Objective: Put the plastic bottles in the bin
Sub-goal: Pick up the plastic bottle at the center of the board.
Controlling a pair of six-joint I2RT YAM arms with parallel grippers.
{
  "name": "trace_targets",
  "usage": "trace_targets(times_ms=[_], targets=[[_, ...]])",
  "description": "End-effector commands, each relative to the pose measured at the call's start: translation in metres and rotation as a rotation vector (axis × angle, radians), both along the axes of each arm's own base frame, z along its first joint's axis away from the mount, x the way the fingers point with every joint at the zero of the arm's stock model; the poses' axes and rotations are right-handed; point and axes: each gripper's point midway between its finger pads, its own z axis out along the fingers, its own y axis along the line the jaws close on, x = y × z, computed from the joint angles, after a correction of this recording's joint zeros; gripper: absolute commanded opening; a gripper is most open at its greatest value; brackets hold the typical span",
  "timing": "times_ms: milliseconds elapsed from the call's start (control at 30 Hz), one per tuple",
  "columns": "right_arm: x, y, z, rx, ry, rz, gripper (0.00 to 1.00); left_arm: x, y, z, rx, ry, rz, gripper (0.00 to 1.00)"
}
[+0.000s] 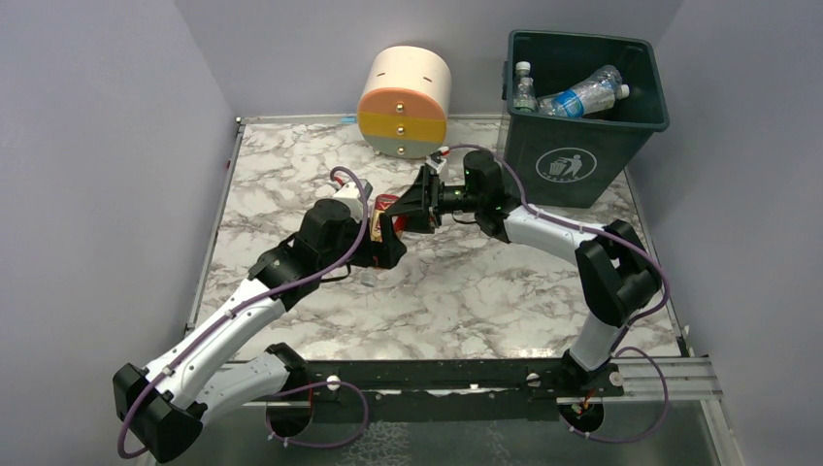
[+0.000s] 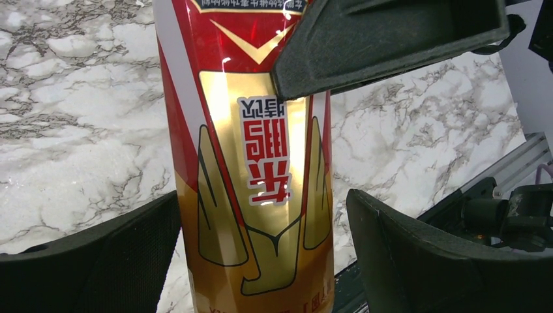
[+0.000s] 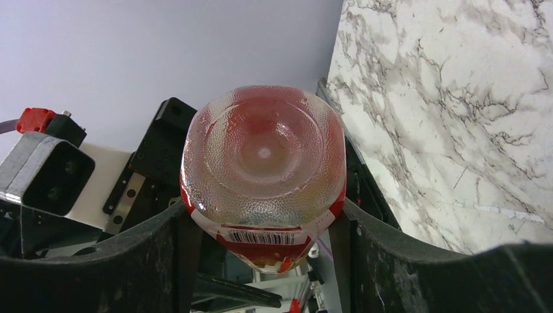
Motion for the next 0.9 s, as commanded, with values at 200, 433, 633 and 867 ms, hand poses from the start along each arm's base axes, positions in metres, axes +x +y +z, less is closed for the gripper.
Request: trace_targets(times_ms=[200, 433, 633, 867], targets=[[-0.003, 0.004, -0.004, 0.012, -0.021, 0.027, 0.63, 0.001, 0.007, 0.043, -0.059, -0.108, 0.033, 0.99], [-0.002, 0.004, -0.010, 0.008, -0.017, 0.025, 0.63, -0.005, 0.020, 0.071, -0.098, -0.172, 0.069, 0.99], [0.000, 0.004, -0.002, 0.012, -0.037, 0.023, 0.62, -0.010, 0.027, 0.092, -0.141, -0.219, 0.089, 0.99], [0.012, 0.003, 0.016, 0.006, -0.084, -0.002, 0.62, -0.027, 0.041, 0.139, -0.264, -0.334, 0.103, 0.99]])
